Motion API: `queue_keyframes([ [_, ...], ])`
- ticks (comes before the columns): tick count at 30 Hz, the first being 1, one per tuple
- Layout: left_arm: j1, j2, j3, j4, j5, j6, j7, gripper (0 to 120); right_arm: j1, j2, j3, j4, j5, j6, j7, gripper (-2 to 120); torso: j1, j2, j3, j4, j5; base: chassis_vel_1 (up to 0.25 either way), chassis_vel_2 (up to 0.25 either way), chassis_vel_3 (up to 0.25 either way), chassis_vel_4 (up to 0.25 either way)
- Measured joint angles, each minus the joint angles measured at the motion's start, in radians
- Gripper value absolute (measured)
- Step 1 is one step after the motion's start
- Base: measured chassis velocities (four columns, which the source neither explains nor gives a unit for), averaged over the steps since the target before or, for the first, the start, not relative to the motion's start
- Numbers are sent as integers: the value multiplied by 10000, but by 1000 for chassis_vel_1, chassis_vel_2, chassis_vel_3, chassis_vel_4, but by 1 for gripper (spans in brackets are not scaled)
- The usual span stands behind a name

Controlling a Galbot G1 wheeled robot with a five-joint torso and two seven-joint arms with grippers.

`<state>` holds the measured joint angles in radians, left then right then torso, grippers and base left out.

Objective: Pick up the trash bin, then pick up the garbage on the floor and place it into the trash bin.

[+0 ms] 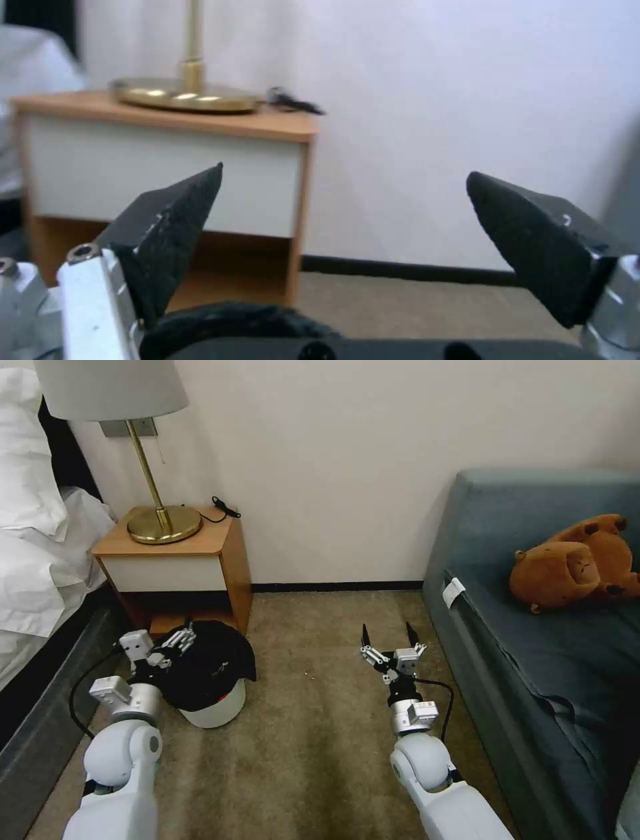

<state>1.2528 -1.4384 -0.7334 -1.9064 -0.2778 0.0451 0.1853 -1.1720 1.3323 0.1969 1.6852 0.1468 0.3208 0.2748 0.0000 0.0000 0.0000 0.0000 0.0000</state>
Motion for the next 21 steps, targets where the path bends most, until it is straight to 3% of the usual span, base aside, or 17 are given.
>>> queue_keyframes([
  [2,76,-63,347,222,804,-778,83,98,-34,116,101,-117,-47,9,-12,100,0,0,0,-1,0,0,0,0,0],
  [9,165,-300,1254,621,1528,-1054,-402,98,-119,419,112,-486,-174,-37,-11,100,0,0,0,-1,0,0,0,0,0],
  [21,74,-296,1249,978,1499,-1011,-655,98,-55,609,231,-1003,-255,-25,-83,100,0,0,1,0,0,0,0,0,0],
])
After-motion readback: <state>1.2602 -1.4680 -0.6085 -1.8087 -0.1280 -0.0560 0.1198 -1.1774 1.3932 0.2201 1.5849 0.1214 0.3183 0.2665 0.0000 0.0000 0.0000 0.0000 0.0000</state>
